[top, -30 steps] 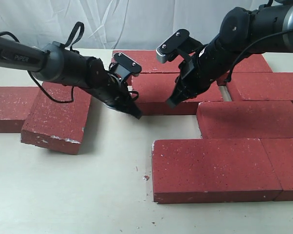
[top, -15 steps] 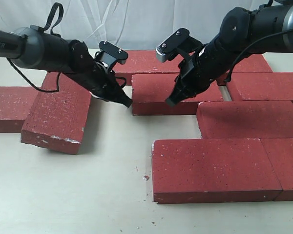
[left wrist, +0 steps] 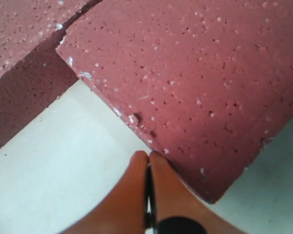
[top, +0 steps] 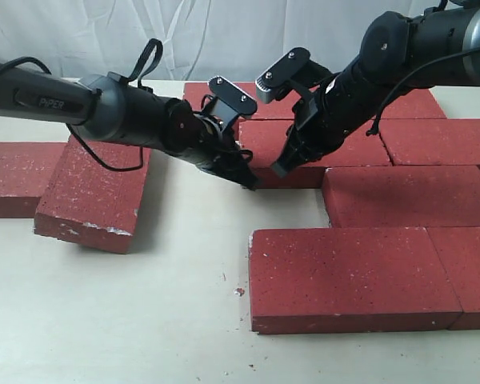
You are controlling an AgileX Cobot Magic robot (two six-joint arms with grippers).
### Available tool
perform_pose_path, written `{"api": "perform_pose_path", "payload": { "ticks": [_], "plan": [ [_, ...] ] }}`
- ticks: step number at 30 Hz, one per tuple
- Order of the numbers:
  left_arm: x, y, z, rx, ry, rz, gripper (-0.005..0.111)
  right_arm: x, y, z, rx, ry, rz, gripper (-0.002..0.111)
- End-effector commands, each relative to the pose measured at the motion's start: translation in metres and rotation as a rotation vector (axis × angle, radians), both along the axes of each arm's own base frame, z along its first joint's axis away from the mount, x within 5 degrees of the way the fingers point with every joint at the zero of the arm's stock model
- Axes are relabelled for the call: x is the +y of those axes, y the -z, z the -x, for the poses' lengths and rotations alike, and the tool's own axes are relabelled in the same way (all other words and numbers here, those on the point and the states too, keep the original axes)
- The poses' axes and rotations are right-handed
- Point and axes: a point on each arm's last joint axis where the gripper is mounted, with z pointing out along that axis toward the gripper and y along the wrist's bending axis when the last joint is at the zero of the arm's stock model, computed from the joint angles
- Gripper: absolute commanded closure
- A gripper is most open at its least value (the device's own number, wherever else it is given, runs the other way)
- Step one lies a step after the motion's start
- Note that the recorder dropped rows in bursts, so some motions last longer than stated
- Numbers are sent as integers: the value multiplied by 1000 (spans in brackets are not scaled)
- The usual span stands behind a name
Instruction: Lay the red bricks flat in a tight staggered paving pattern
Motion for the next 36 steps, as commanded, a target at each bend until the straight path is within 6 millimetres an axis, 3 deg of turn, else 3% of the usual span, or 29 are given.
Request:
{"api": "perform_pose_path", "payload": {
  "ticks": [1, 12, 20, 30, 36],
  "plan": [
    [-6, 8, 5, 22, 14, -9, 107, -2, 0, 0, 1, -2, 7, 109],
    [-19, 7, 14, -28, 109, -58, 107, -2, 0, 0, 0, -2, 6, 109],
    [4, 3, -1, -15, 58, -68, 107, -2, 0, 0, -4, -4, 10, 109],
    [47, -36, -8, 61, 8, -111, 107, -2, 0, -1, -9, -2, 8, 109],
    [75, -76, 9, 210, 2, -155, 107, -2, 0, -1, -9, -2, 8, 109]
  ]
}}
